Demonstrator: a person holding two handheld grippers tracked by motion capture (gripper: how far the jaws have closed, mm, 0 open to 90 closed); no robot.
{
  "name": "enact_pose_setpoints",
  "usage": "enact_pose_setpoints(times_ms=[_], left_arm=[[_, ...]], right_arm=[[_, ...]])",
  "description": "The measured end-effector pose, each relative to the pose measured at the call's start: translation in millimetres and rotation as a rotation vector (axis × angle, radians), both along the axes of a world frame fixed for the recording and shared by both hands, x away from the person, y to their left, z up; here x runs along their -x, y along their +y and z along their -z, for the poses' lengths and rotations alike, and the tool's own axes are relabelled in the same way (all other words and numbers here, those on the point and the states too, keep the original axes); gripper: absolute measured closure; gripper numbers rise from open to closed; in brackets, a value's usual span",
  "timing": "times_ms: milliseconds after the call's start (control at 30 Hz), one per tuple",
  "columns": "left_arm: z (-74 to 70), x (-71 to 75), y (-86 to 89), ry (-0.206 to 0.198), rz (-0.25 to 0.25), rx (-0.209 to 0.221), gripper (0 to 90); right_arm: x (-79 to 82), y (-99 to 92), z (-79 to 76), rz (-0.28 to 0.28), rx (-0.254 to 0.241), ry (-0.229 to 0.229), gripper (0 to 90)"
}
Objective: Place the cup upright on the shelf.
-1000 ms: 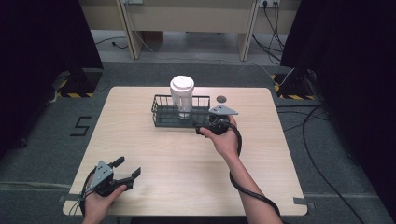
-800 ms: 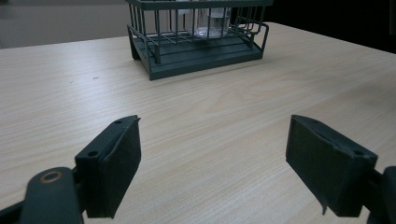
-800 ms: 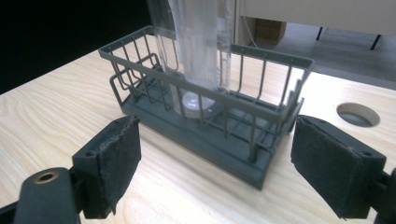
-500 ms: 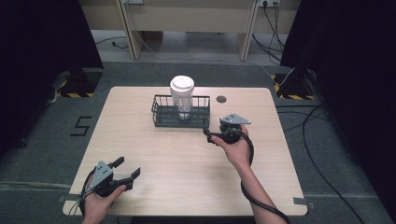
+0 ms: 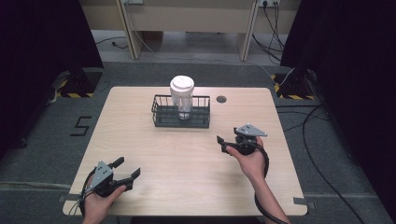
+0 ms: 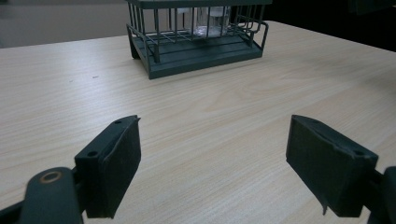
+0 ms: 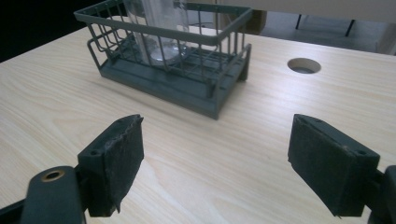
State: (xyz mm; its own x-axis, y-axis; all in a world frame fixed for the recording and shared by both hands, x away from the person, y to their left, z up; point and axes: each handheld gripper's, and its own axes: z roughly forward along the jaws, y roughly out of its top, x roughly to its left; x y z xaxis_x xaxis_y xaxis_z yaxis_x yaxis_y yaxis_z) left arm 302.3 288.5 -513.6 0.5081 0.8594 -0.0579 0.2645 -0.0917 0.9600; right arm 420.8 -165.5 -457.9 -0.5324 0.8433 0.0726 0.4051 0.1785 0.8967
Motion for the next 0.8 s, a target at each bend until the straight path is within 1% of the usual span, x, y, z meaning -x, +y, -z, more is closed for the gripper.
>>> enact_pose_setpoints(times_ms=[267, 400, 467, 500, 567, 600, 633, 700, 733, 800], left_arm=[[0.3, -0.2, -0.3, 0.000, 0.000, -0.001, 17.4], [0.1, 0.0, 0.0, -0.002, -0.003, 0.000, 17.4], [0.2, 0.0, 0.3, -0.002, -0.004, 0.002, 17.3], [0.2, -0.1, 0.2, -0.002, -0.004, 0.001, 17.3], [0.1, -0.1, 0.1, -0.002, -0.003, 0.000, 17.3], [0.1, 0.2, -0.3, -0.003, -0.002, -0.002, 17.3], [0.2, 0.3, -0.4, -0.002, -0.002, -0.002, 17.3], [0.2, 0.3, -0.4, -0.002, -0.003, -0.002, 17.3], [0.6, 0.3, -0.6, 0.001, -0.004, -0.003, 17.3], [1.0, 0.5, -1.6, 0.002, -0.001, -0.005, 17.3]], right_arm=[[14.4, -19.1, 12.1, 0.026, 0.002, 0.009, 19.0], [21.2, -25.3, 17.4, 0.035, -0.002, 0.006, 19.0], [26.7, -29.8, 21.9, 0.040, -0.016, 0.004, 19.0], [31.8, -34.4, 27.2, 0.032, -0.025, 0.004, 19.0], [37.1, -38.2, 31.4, 0.037, -0.032, -0.002, 19.0], [39.0, -40.4, 32.7, 0.037, -0.034, -0.019, 19.1], [40.9, -41.8, 33.6, 0.036, -0.044, -0.023, 19.1], [42.9, -42.7, 34.0, 0.039, -0.052, -0.025, 19.0], [45.9, -45.2, 34.6, 0.040, -0.056, -0.041, 19.0], [47.9, -46.1, 35.3, 0.034, -0.069, -0.047, 18.9]])
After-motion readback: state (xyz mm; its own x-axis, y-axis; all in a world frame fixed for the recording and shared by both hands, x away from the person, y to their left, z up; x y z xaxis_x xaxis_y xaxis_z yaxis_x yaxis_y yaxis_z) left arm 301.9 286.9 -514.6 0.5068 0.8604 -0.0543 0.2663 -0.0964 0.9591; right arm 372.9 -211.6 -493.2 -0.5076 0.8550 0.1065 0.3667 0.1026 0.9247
